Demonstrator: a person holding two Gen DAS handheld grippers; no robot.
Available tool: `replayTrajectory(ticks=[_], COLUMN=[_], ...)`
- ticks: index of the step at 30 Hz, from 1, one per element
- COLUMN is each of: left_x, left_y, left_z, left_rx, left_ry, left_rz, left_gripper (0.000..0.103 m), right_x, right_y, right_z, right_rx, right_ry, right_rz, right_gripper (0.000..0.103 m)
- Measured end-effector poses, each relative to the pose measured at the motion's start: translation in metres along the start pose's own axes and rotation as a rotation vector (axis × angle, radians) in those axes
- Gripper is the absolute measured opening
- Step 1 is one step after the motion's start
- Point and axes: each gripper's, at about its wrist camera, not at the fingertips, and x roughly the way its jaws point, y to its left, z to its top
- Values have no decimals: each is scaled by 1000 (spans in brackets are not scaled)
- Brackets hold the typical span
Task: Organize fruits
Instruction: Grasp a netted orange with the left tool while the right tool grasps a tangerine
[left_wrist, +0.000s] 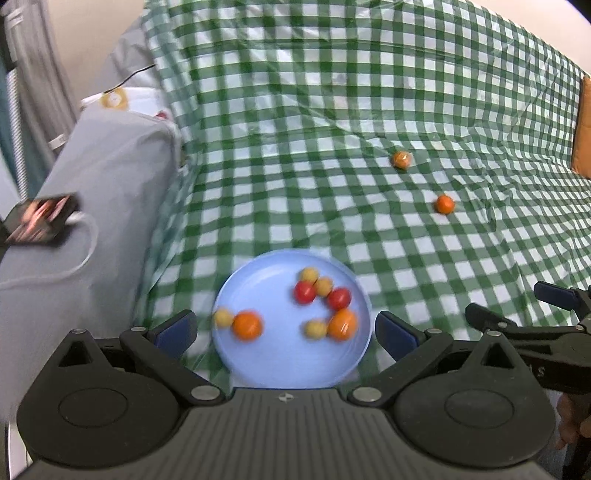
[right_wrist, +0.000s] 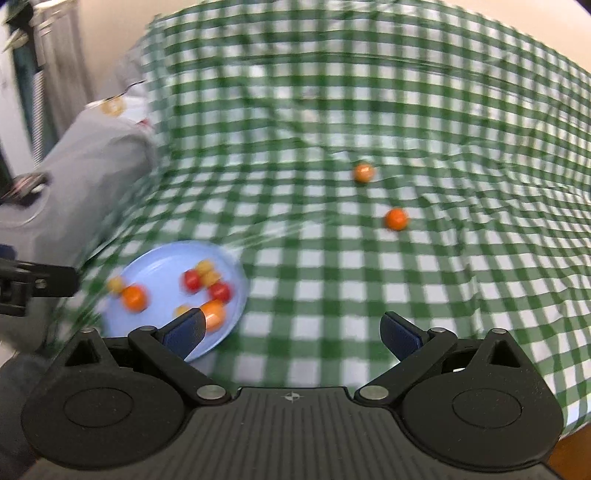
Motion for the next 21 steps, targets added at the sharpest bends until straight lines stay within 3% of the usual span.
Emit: replayTrajectory(ticks=[7, 15, 21], left_x=[77, 220, 324], left_y=[-51, -121, -180], left_z=[78, 164, 207], left_rx=[60, 152, 247], left_ry=[-54, -63, -22], left_rz=[7, -28, -161], left_gripper=[103, 103, 103], right_x=[83, 218, 277], right_y=[-65, -116, -134], right_z=[30, 53, 55], right_rx=[99, 150, 148], right_ry=[-50, -60, -100], right_rz=[-92, -145, -222], right_gripper=[100, 100, 92])
